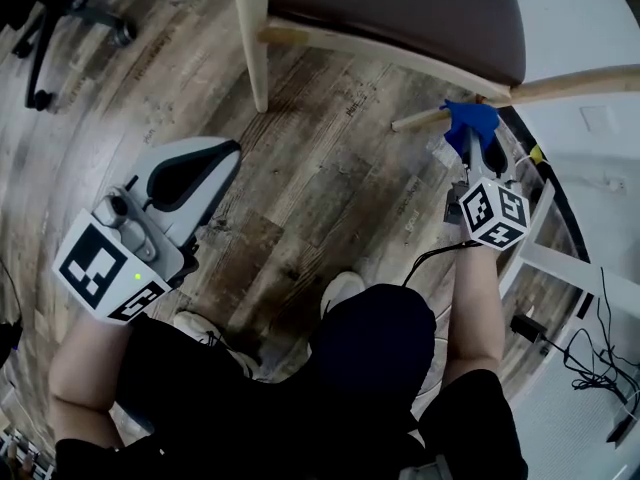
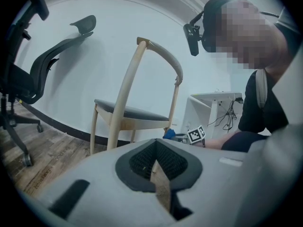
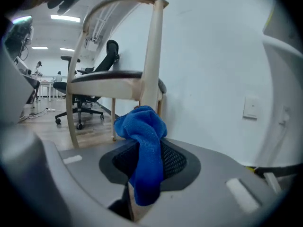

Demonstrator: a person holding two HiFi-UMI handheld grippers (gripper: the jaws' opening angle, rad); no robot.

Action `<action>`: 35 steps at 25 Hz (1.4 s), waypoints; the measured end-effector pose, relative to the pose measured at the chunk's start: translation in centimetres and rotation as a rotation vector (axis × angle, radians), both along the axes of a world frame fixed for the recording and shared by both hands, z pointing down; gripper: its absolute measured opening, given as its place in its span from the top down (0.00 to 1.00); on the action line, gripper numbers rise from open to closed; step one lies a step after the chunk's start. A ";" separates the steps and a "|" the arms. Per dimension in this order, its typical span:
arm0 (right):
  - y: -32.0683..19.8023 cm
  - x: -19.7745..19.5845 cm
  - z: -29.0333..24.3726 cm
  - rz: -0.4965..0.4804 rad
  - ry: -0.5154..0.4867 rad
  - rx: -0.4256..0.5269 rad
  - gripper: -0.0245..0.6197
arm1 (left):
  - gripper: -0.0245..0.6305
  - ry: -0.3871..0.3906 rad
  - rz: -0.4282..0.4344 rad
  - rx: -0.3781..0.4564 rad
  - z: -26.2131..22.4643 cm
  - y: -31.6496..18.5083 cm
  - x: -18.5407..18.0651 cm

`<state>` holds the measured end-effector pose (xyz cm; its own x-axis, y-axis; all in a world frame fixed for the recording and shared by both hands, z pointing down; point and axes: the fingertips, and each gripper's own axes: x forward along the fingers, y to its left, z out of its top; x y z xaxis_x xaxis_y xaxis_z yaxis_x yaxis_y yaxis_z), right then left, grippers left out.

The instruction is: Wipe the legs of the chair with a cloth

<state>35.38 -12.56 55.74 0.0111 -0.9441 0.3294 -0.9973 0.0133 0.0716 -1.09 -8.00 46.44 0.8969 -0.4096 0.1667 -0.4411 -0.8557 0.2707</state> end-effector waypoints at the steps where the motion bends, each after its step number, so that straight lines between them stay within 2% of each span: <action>1: 0.0 0.0 -1.4 0.002 0.016 0.028 0.78 | 0.95 0.002 -0.001 -0.001 0.0 0.0 -0.1; 7: 0.2 -0.9 -7.1 0.003 0.139 0.150 0.78 | 0.95 0.013 -0.006 0.007 -0.6 0.0 -0.2; 10: -0.1 -2.8 -8.3 -0.038 0.191 0.176 0.78 | 0.95 0.009 -0.007 0.008 -0.6 0.1 -0.3; 13: -0.9 -5.4 -9.1 -0.096 0.203 0.194 0.78 | 0.95 0.011 -0.009 0.014 -0.7 0.1 -0.4; 18: -1.9 -11.1 -9.7 -0.194 0.137 0.229 0.78 | 0.95 0.020 -0.010 0.028 -1.4 0.3 -0.5; 24: -3.6 -21.7 -10.1 -0.421 0.035 0.252 0.78 | 0.96 0.016 -0.017 0.029 -1.5 0.4 -1.1; 27: -4.3 -26.1 -9.5 -0.514 -0.046 0.233 0.78 | 0.96 0.020 -0.025 0.033 -1.8 0.4 -1.5; 30: -4.9 -29.4 -8.4 -0.581 -0.108 0.192 0.78 | 0.95 0.024 -0.029 0.029 -1.9 0.5 -1.9; 35: -5.4 -32.4 -7.5 -0.634 -0.111 0.180 0.78 | 0.95 0.034 -0.040 0.014 -1.8 0.4 -2.7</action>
<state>2.96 -17.97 48.24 -0.5890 -0.7971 0.1334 -0.8020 0.5968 0.0249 -3.74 -7.59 44.66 0.8847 -0.4475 0.1306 -0.4659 -0.8411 0.2747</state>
